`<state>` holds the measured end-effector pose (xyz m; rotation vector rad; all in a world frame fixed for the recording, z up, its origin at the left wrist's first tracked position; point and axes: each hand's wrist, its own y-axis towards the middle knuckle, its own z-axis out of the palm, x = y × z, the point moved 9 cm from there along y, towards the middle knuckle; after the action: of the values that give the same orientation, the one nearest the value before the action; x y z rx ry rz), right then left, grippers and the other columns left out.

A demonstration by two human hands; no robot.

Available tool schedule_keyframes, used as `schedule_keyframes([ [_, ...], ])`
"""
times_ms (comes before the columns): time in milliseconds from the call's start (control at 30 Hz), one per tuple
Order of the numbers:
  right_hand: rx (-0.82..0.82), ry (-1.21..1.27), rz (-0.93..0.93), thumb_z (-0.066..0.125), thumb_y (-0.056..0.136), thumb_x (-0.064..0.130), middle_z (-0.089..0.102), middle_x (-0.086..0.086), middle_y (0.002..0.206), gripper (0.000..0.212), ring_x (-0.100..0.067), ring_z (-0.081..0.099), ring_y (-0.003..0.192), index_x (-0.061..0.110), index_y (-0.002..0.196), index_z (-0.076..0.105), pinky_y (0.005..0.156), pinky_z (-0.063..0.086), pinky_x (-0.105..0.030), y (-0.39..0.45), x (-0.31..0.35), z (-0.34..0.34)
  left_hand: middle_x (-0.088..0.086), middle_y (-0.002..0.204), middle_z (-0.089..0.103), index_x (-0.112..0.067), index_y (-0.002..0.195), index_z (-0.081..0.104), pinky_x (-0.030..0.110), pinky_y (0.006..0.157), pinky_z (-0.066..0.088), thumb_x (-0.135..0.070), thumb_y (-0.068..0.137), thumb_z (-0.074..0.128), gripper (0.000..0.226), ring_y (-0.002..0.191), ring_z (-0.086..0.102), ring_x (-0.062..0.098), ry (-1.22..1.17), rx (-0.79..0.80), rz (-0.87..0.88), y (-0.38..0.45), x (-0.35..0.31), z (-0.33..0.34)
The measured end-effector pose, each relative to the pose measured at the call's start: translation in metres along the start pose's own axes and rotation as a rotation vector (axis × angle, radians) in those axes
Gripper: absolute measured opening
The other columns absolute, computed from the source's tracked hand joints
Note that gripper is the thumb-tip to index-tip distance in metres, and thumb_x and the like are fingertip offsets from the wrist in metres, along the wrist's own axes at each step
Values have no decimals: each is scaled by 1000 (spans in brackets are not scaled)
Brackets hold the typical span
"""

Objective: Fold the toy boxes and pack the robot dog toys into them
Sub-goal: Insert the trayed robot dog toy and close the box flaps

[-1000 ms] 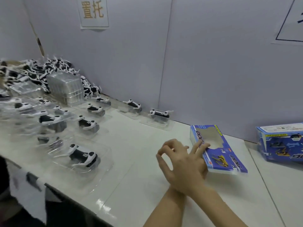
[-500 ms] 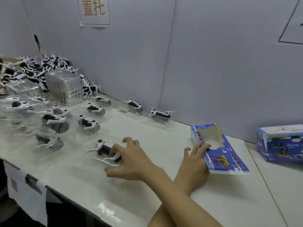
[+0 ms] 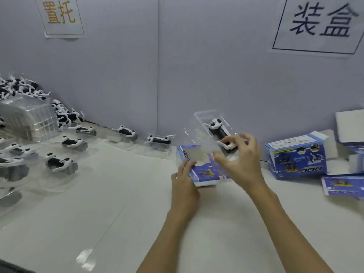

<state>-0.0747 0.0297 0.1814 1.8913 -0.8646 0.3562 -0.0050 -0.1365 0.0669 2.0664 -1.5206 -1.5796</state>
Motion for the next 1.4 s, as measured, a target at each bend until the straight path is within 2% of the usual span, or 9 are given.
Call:
schedule_keyframes([
  [133, -11, -44, 223, 67, 66, 63, 54, -6, 130, 42, -24, 37, 135, 39, 101, 64, 98, 19, -18, -15, -74, -13, -3, 151, 47, -19, 137, 55, 5, 94, 22, 26, 58, 40, 92, 131, 48, 18, -137, -149, -262, 2, 28, -20],
  [233, 126, -113, 305, 77, 72, 56, 53, -6, 133, 34, -24, 32, 137, 41, 100, 63, 100, 19, -21, -42, -114, -2, -12, 141, 50, -24, 130, 61, 23, 93, 27, 27, 62, 38, 88, 143, 43, 17, -135, -186, -196, 5, 20, -25],
  [400, 288, -278, 393, 64, 77, 79, 39, -4, 140, 39, -23, 26, 140, 45, 97, 63, 113, 27, -44, -60, -134, 7, -13, 146, 56, -6, 74, 67, 27, 104, 45, 22, 86, 50, 35, 142, 43, -2, -319, -233, -99, 8, 15, -27],
  [567, 304, -379, 463, 59, 91, 67, 53, -6, 119, 37, -31, 51, 115, 31, 94, 65, 97, 43, -43, -54, -130, -10, -25, 151, 48, -22, 135, 66, 10, 111, 30, 15, 89, 53, 61, 149, 39, 14, -183, -210, 91, 7, -7, -32],
  [667, 416, -243, 468, 83, 82, 40, 55, -5, 122, 53, -29, 52, 117, 26, 119, 47, 98, 48, -44, -58, -135, -11, -11, 154, 50, -27, 148, 53, 38, 112, 39, 17, 90, 47, 73, 154, 30, 18, -85, -32, 99, 8, -10, -15],
  [767, 505, -189, 444, 88, 79, 36, 58, -1, 126, 82, -27, 51, 125, 28, 147, 42, 103, 46, -39, -60, -134, -11, -15, 150, 53, -29, 150, 52, 47, 114, 39, 24, 79, 41, 89, 151, 33, 22, -57, 89, 110, 6, -11, -4],
  [933, 537, -14, 327, 89, 79, 28, 68, 10, 110, 55, -11, 60, 107, 35, 127, 64, 90, 52, -31, -58, -116, 0, -30, 145, 53, -41, 146, 53, 52, 117, 35, 25, 71, 39, 101, 145, 36, 17, -76, 245, 151, -1, -19, 9],
  [1167, 504, 109, 322, 90, 78, 23, 70, 8, 111, 52, -9, 61, 108, 36, 123, 67, 83, 49, -21, -56, -113, 0, -45, 142, 42, -49, 146, 47, 6, 111, 27, 27, 71, 39, 106, 140, 33, -2, -179, 314, 162, -1, -22, 3],
  [1400, 280, 55, 403, 90, 78, 19, 69, 0, 109, 56, -11, 61, 99, 25, 129, 66, 69, 40, -6, -50, -127, -10, -41, 137, 47, -45, 153, 41, 9, 106, 33, 19, 76, 49, 101, 123, 41, 11, -164, 406, 185, -5, -29, 13],
])
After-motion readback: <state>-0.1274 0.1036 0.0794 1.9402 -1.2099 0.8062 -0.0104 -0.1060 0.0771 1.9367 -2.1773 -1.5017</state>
